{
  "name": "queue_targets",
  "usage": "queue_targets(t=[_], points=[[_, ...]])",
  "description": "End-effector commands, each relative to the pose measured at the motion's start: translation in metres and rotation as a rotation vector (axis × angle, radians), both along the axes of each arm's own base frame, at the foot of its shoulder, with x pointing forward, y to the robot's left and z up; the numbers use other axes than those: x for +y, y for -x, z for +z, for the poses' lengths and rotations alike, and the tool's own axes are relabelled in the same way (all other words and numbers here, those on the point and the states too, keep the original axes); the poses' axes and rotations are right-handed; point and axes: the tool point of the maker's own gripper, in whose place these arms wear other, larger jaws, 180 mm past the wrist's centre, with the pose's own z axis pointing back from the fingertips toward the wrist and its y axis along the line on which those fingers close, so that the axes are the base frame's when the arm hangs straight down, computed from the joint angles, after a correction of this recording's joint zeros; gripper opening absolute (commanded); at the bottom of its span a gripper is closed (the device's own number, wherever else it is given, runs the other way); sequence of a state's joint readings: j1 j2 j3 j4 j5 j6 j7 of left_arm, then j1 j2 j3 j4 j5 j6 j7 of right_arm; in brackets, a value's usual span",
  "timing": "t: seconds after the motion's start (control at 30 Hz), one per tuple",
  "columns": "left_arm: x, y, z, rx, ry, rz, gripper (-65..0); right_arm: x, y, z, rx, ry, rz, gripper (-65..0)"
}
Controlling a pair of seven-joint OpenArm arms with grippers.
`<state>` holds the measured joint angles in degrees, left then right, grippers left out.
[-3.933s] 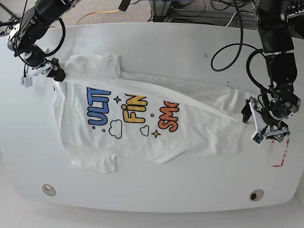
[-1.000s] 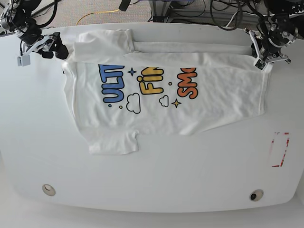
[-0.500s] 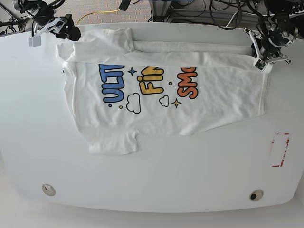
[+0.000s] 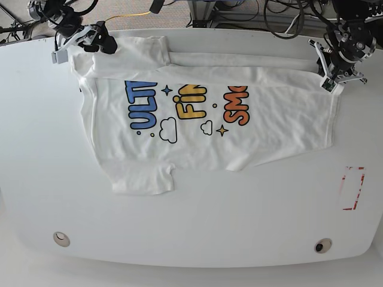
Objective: Fold the T-shirt properly
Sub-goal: 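Hold the collar edge with both grippers and pull it taut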
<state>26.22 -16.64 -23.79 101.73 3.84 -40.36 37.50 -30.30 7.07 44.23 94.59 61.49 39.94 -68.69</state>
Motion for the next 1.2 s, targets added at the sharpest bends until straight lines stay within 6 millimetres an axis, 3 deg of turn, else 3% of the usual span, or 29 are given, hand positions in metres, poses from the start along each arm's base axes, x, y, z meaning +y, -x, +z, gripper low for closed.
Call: queue_targets(t=[0.0,0.1,0.37,0.47,0.77,0.93,1.17], points=[[0.005,-0.006,0.009,-0.03,-0.014,-0.004,-52.9,0.003,0.008,-0.004,0.037,0.018,0.038,-15.7],[0.005,-0.006,0.009,-0.03,-0.015,-0.003,-52.9,0.01,0.007,-0.005,0.038,0.007,0.055,-20.8],[0.005,-0.004,0.008,-0.026,-0.015,-0.003,-52.9,0.018,0.007,-0.006,0.041,-0.006,0.077,-59.1],[0.006,-0.005,0.009,-0.027,-0.016,-0.003,-52.9,0.018,0.007,-0.006,0.039,-0.005,0.081,-65.0],[0.006,-0.005,0.009,-0.028,-0.019,-0.003,-52.9,0.027,-0.002,0.021,-0.061,-0.128,0.055,-65.0],[0.005,-0.004,0.008,-0.023,-0.019,-0.006,-52.9,0.027,-0.027,0.046,-0.174,-0.196,0.06,-65.0],[0.009,-0.006,0.011,-0.027,-0.032,-0.011,-52.9,0.016,-0.064,0.065,-0.271,-0.161,0.087,-65.0]])
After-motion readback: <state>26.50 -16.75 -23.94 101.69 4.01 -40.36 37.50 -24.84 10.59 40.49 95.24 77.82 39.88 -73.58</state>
